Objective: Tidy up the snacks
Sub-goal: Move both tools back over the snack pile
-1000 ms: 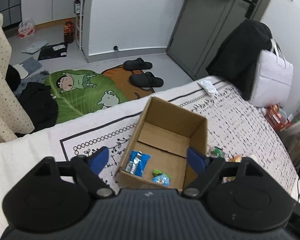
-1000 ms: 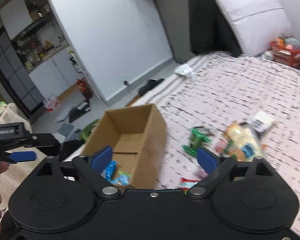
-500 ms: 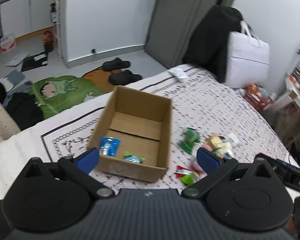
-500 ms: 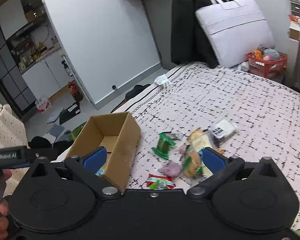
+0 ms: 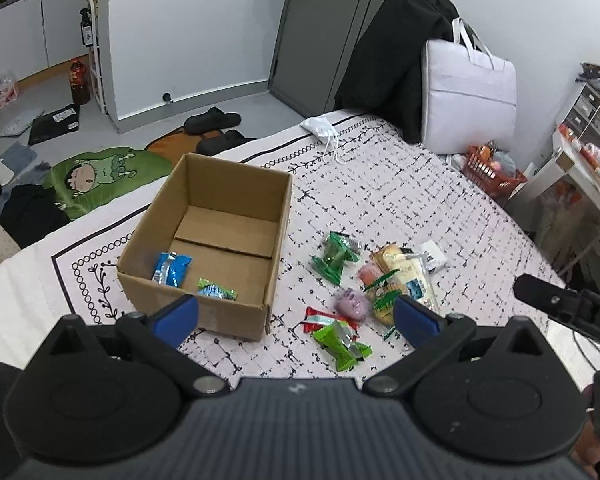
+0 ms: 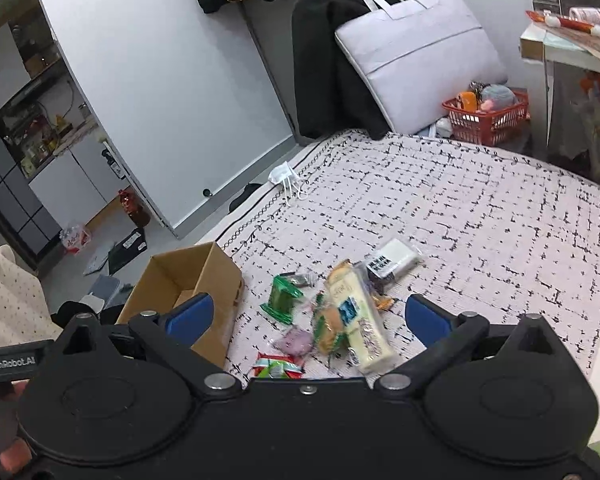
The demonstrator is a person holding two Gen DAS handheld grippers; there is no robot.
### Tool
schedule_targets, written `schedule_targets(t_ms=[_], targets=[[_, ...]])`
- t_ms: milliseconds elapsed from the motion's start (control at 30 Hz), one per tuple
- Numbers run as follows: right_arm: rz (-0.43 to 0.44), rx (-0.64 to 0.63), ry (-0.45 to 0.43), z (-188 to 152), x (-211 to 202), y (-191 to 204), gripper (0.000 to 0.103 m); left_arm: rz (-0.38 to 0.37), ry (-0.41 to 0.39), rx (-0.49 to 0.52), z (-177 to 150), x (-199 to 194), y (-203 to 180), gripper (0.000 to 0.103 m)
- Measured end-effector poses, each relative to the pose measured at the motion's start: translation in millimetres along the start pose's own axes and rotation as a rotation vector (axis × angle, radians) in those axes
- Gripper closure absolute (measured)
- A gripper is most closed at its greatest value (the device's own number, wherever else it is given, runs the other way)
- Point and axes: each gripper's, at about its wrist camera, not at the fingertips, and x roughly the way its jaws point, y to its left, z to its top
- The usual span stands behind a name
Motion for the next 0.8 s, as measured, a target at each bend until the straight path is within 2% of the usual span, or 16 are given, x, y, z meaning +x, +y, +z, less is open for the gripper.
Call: schedule_targets(t_ms=[200,267,367,500,600,733,800], targets=[[-0.011,0.012,-0.007,1.9,-0.5,-24.3,0.000,0.022,0.003,0.000,-7.9,8.0,-16.6,0.000],[-0.013,0.023,-0.002,2.0,4.6,-32.2,0.004,0.032,0.000,-0.008,-9.4,13.3,-19.7,0.000],[-0.068,0.036,0.022,0.3,17.9,-39.0,0.006,0.024,0.008,-0.018,-13.0,24.4,-23.7,0.001],[-0.076,0.019,0.059,-5.0,29.5,-42.9,0.007,0.010,0.022,-0.027,-20.2,39.6,-29.3,0.003],[-0.074,0.002,0.080,-7.1,37.7,-41.9,0.015,0.004,0.032,-0.030,-25.3,52.3,-36.9,0.007],[-0.072,-0.011,0.120,-8.9,49.9,-42.0,0.027,-0.009,0.075,-0.078,-32.0,76.6,-40.3,0.019],[-0.080,-0.018,0.135,-9.7,54.0,-41.9,0.030,-0.011,0.089,-0.093,-35.3,86.8,-40.9,0.022]])
